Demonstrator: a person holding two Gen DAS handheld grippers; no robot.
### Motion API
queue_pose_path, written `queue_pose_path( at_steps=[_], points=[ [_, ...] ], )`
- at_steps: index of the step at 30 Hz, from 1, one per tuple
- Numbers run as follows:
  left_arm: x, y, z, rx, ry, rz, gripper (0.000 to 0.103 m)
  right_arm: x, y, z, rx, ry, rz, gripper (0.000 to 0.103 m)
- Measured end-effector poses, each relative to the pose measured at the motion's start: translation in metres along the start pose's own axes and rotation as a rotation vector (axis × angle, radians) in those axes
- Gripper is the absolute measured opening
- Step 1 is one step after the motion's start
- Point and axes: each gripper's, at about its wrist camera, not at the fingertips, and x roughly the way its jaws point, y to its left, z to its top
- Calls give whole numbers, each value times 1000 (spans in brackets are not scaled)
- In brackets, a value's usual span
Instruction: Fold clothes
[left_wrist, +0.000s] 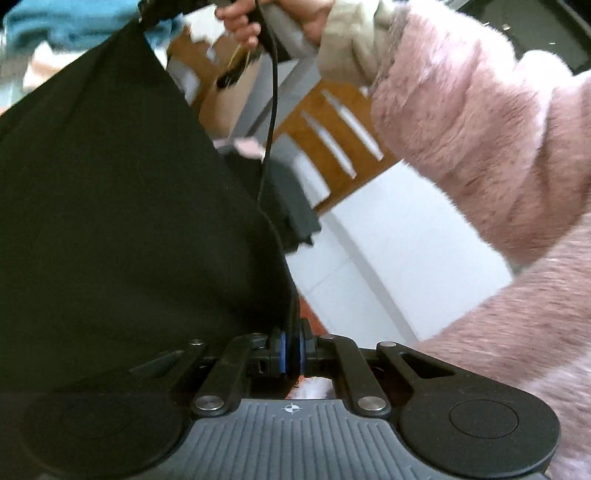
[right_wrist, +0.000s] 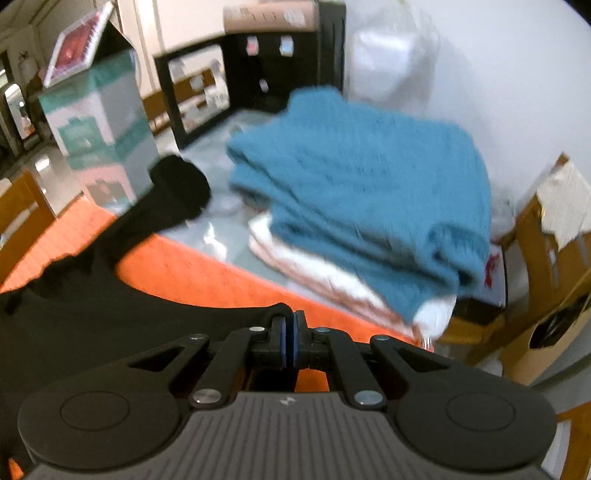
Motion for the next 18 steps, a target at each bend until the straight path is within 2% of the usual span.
queue_pose_path(
  at_steps=[2,3,4,5,6,10,13,16,18],
  points=[
    [16,4,2,-27,37,0,12,19,-8,-12,-1,42,4,5],
    [21,4,3,-35,50,-3,20,28,-11,-17,-1,58,4,5],
    [26,5,4,-43,62,-5,29,37,-13,-23,-5,75,2,6],
    [28,4,4,-45,66,-3,48,44,-14,-27,-14,94,-4,6],
    [31,3,3,-46,69,-2,59,48,-14,-33,-24,109,-10,9],
    [28,-2,3,-48,45,-7,61,41,-12,-56,-61,139,-19,13],
    [22,2,1,-79,19,13,61,17,-12,-70,-72,137,-11,17],
    [8,10,-5,-114,-12,51,61,-15,-12,-89,-65,131,1,25],
    [-2,17,-8,-130,-29,91,61,-34,-10,-101,-52,135,10,25]
  ],
)
